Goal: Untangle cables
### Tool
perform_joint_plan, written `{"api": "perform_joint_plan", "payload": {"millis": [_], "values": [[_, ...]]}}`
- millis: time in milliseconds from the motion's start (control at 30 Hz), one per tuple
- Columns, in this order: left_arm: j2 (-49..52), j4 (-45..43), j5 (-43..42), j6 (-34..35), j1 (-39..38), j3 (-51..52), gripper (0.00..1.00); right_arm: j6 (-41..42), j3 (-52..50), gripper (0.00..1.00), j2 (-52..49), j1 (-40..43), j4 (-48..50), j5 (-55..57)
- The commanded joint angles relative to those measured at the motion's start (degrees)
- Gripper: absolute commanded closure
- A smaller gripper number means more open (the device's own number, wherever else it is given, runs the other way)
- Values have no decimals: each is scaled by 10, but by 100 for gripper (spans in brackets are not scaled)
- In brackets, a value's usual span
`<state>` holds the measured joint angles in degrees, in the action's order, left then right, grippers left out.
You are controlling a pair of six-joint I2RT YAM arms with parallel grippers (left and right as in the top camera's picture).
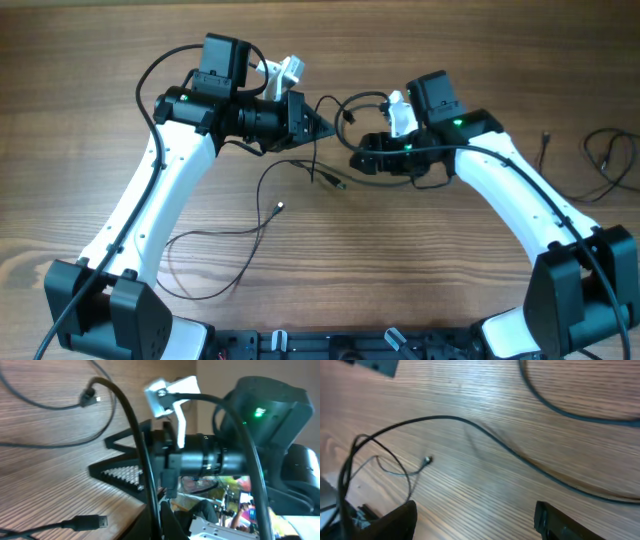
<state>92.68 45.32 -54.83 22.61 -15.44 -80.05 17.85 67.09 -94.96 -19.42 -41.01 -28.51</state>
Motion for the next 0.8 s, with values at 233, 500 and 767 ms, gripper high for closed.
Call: {"api": "perform_joint_plan", "payload": {"millis": [233,500,767], "values": [[-3,-100,-118,37,57,-3,96,162,3,24,7,-8,1,132],[-3,-55,-21,33,156,-3,96,213,-8,25,0,-8,-5,252],[-3,92,306,32,184,-3,96,183,-8,25,-53,-8,-6,353]]}}
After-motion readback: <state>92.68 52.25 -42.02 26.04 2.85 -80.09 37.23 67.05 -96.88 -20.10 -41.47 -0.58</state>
